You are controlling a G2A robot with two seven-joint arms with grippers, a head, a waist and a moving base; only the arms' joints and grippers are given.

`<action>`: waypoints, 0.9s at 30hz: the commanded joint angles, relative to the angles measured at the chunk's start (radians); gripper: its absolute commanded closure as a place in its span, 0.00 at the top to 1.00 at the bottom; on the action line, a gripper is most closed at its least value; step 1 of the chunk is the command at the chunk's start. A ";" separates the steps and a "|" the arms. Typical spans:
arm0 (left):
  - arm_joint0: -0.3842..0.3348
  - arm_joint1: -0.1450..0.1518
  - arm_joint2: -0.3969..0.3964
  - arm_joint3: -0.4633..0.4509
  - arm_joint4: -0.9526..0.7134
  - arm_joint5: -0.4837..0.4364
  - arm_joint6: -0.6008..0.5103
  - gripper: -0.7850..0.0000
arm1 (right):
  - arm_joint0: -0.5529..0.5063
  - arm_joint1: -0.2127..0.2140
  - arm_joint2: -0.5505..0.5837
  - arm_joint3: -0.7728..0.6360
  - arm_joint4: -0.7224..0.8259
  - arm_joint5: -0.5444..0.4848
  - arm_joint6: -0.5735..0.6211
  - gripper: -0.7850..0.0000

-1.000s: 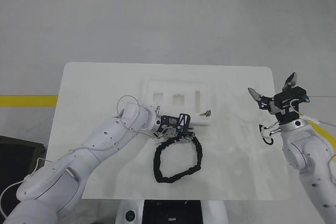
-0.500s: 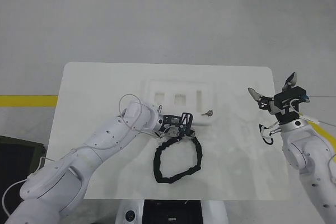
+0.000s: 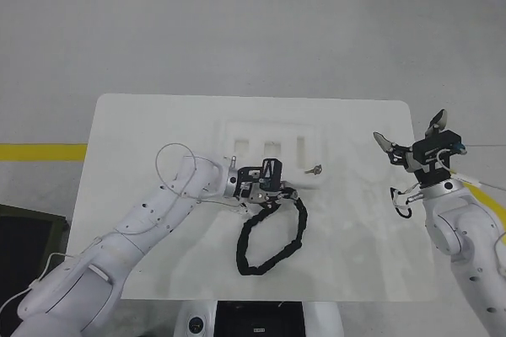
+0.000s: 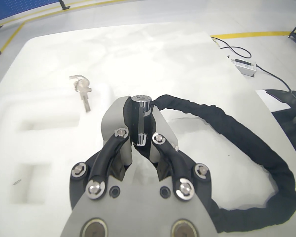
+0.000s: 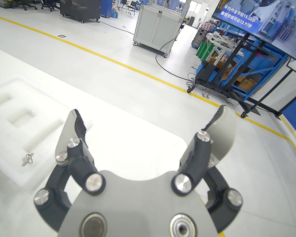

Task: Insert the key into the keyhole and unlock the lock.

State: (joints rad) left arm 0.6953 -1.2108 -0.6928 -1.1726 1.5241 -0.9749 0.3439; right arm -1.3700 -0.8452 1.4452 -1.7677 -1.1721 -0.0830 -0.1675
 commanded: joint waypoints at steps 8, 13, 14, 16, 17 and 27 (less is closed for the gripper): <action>0.236 0.105 -0.286 -0.279 -0.026 0.076 -0.099 0.00 | 0.000 0.000 0.000 0.000 0.000 0.000 0.000 1.00; 0.361 0.139 -0.418 -0.384 -0.046 0.131 -0.116 0.00 | 0.000 0.000 0.000 0.000 0.000 0.000 0.000 1.00; 0.383 0.144 -0.439 -0.397 -0.050 0.140 -0.118 0.00 | 0.000 0.000 0.000 0.000 0.000 0.000 0.000 1.00; 0.417 0.153 -0.475 -0.425 -0.049 0.155 -0.123 0.00 | 0.000 0.000 0.000 0.000 0.000 0.000 0.000 1.00; 0.432 0.156 -0.489 -0.437 -0.049 0.158 -0.125 0.00 | 0.000 0.000 0.000 0.000 0.000 0.000 0.000 1.00; 0.543 0.180 -0.585 -0.523 -0.038 0.164 -0.136 0.00 | -0.003 -0.001 0.003 0.002 0.010 0.001 0.010 1.00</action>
State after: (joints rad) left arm 1.2285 -1.0333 -1.2700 -1.6896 1.4845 -0.8070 0.2095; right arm -1.3708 -0.8456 1.4459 -1.7672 -1.1698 -0.0829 -0.1653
